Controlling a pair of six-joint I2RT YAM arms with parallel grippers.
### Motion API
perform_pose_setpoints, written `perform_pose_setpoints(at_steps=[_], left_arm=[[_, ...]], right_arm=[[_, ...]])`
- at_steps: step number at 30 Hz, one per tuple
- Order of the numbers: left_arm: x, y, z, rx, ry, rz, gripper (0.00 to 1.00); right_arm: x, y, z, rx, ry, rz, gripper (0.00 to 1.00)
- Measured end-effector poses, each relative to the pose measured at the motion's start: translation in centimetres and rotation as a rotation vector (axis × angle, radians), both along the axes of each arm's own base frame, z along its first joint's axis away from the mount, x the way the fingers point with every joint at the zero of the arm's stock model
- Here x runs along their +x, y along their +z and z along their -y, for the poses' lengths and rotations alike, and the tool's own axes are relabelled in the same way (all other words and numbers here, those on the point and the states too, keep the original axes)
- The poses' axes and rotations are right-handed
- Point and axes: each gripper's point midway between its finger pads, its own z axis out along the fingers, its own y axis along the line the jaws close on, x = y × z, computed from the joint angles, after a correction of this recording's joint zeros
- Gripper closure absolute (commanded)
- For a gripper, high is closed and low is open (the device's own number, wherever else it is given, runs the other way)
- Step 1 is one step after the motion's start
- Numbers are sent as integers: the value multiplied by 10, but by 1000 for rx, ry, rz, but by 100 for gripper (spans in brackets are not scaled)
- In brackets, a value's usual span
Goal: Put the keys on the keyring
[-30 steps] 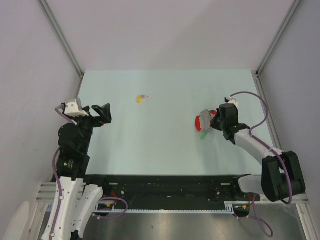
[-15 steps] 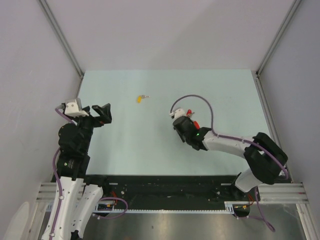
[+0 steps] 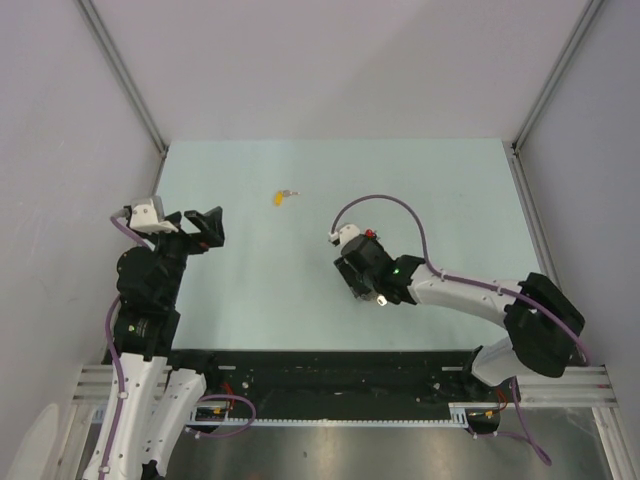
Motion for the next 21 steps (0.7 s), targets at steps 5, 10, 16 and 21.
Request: perform_pose_setpoints(at_steps=[5,10,16,21], left_arm=[[0,0,2,-3,-8,1,0],[1,0,3,-4,-13,2,0],[4,-5,5,-2,-24,-9,0],[4,-6,6,-2,-30,-10,0]], right_arm=[[12,13,23,61,-89,-39,57],[-1,-10,48,32,-113,-130,59],[-15,-21,51,-17,-76,-162,62],[-24,-35,46,-77,-24,-173,64]])
